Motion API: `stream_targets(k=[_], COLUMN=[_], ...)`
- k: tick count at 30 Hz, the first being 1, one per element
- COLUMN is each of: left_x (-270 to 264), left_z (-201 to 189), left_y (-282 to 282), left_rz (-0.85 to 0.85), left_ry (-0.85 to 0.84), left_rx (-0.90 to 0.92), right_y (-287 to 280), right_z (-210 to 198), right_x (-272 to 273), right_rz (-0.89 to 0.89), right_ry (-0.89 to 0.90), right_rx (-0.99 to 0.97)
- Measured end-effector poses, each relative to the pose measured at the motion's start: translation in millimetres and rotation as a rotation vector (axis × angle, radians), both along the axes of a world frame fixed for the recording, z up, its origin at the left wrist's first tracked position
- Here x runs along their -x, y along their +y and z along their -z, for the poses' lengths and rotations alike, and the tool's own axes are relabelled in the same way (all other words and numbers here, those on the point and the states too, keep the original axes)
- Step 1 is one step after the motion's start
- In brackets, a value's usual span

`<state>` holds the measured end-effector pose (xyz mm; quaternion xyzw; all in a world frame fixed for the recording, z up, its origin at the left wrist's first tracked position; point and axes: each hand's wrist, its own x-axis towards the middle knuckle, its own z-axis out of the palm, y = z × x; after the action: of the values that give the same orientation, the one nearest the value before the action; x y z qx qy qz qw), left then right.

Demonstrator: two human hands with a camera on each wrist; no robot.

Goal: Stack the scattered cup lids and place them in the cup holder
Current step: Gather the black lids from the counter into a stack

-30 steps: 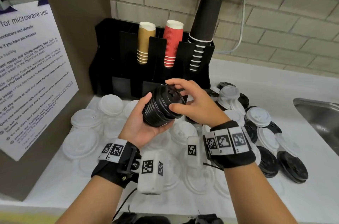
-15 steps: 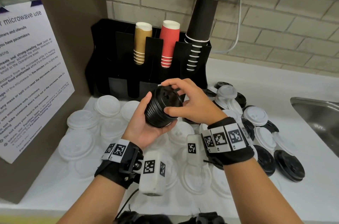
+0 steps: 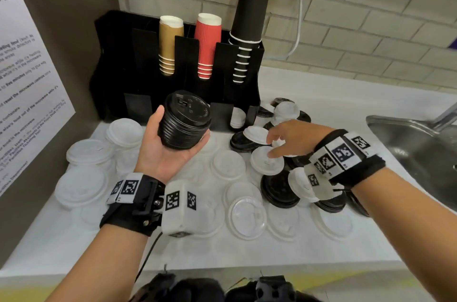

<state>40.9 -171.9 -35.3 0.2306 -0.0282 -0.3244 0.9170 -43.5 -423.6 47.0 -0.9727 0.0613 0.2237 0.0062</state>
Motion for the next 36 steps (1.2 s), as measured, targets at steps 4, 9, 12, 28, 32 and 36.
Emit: stream_targets(k=[4, 9, 12, 28, 32, 36], left_x=[4, 7, 8, 8, 8, 7], left_z=[-3, -6, -7, -7, -5, -2], left_y=[1, 3, 3, -1, -2, -4], left_rz=[-0.010, -0.007, -0.027, 0.005, 0.015, 0.022], left_ry=[-0.013, -0.008, -0.003, -0.003, -0.001, -0.010], left_rx=[-0.031, -0.062, -0.067, -0.108, -0.095, -0.079], right_y=[8, 20, 22, 31, 27, 23], right_z=[25, 42, 30, 41, 46, 40], right_x=[-2, -7, -13, 21, 21, 17], right_rz=[0.080, 0.000, 0.010, -0.180, -0.204, -0.157], right_ry=[-0.005, -0.007, -0.138, 0.205, 0.164, 0.002], right_rx=[-0.012, 0.122, -0.142, 0.431, 0.375, 0.123])
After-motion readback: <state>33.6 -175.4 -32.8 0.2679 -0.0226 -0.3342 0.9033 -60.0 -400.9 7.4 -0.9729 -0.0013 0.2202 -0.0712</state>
